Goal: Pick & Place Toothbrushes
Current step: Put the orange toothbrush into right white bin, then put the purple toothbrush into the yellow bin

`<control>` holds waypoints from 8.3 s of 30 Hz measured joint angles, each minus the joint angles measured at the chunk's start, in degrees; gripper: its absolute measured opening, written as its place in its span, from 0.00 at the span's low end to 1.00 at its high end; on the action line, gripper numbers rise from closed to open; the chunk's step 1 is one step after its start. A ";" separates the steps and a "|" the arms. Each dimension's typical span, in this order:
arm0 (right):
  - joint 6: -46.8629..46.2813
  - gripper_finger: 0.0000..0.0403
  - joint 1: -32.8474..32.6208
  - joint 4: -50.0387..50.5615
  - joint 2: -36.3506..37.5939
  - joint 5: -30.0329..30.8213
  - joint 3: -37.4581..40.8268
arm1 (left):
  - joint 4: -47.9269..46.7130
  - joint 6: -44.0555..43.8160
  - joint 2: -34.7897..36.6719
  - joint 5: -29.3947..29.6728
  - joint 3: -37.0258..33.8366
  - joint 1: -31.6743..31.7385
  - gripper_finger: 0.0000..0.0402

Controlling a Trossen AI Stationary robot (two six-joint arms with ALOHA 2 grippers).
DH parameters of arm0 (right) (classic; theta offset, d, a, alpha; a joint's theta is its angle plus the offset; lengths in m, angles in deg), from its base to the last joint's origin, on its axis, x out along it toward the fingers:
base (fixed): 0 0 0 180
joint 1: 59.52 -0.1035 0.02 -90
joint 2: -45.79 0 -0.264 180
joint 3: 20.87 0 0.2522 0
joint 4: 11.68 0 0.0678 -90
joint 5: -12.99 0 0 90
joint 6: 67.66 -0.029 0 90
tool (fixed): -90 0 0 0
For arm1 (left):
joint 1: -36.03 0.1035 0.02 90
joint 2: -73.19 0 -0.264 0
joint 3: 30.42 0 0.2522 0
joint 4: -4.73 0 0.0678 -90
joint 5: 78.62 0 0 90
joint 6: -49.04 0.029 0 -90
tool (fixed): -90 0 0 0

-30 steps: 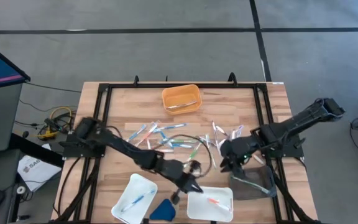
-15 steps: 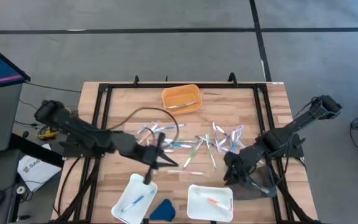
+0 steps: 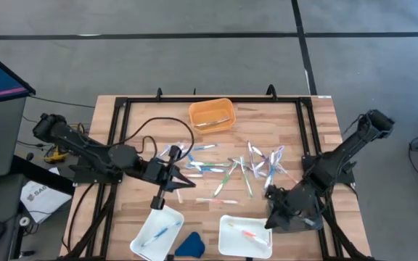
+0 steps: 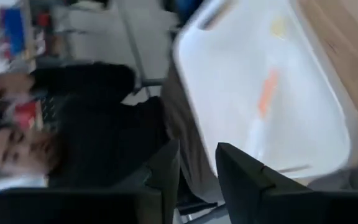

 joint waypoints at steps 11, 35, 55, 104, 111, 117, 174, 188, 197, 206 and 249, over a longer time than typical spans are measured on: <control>-7.28 0.01 -6.34 -3.71 -19.90 1.37 -7.92 | -0.05 -1.70 0.07 -0.17 0.04 -2.52 0.01; -3.16 0.00 -9.46 49.30 -39.34 -1.72 -42.88 | 0.15 -1.61 0.04 -0.12 0.04 -3.54 0.01; -2.25 0.00 -9.18 49.12 -39.32 -0.13 -42.88 | 0.17 -1.25 0.04 -0.11 0.07 -3.54 0.01; -2.96 0.00 -8.42 43.44 -39.36 1.36 -40.06 | 0.21 -1.15 0.02 -0.12 0.07 -3.53 0.01; -1.52 0.00 -7.87 43.60 -39.36 2.44 -40.06 | 0.21 -1.13 0.02 -0.13 0.07 -3.41 0.01; -0.17 0.00 -6.88 43.75 -39.36 3.08 -40.06 | 0.21 -0.04 0.02 -0.11 0.07 -3.41 0.01; 29.92 0.00 -1.16 43.79 -37.86 22.62 -40.02 | 0.25 0.40 0.02 -0.11 0.09 -3.41 0.01; 41.36 0.00 -4.36 36.97 -27.25 40.95 -40.09 | 0.31 1.45 0.02 -0.11 0.09 -3.41 0.01; 43.97 0.00 -5.78 37.72 -26.75 51.25 -40.09 | 0.39 1.45 0.02 -0.11 0.09 -3.41 0.01; 43.83 0.00 -5.43 39.13 -27.09 53.84 -40.09 | 0.41 1.73 0.02 -0.11 0.09 -3.41 0.01; 60.65 0.00 1.81 15.05 -30.81 35.74 -27.39 | 0.58 1.86 0.02 -0.11 0.09 -3.41 0.01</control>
